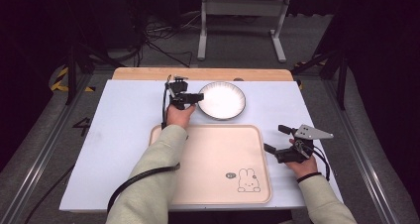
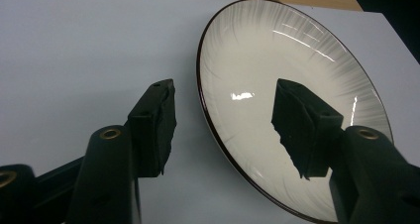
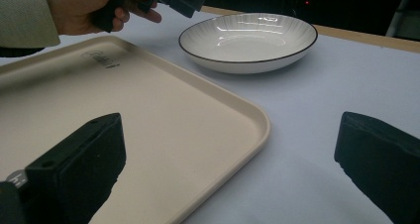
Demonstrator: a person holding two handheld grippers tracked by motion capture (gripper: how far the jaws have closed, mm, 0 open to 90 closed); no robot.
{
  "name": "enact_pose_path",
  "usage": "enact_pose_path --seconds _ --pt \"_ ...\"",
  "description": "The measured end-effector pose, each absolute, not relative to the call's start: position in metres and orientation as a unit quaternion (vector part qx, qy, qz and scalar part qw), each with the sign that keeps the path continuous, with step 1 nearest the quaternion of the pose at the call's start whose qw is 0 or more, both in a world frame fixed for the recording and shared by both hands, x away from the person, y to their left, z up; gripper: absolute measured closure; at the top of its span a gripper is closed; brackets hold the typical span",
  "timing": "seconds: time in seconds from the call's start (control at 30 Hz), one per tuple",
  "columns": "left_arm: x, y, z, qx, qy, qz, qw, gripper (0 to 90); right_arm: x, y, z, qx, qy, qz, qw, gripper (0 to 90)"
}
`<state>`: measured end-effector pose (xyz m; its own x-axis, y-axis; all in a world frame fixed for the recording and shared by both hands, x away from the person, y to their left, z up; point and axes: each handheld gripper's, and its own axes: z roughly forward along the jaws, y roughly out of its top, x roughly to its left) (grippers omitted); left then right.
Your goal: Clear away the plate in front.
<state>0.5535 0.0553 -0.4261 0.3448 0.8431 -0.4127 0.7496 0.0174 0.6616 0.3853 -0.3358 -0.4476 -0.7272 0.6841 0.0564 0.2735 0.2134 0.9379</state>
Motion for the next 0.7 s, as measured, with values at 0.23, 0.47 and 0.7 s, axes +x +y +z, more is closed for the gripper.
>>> enact_pose_path --seconds 0.23,0.47,0.7 --pt "0.555 0.051 -0.433 0.711 0.564 0.045 0.417 46.2 0.385 -0.336 -0.448 0.315 0.754 0.544 0.189 0.0" --pt "0.559 0.048 -0.44 0.713 0.574 0.016 0.404 51.6 0.385 -0.335 -0.448 0.314 0.755 0.543 0.19 0.0" --pt "0.561 0.043 -0.445 0.712 0.584 -0.002 0.39 54.6 0.385 -0.335 -0.448 0.312 0.757 0.542 0.19 0.0"
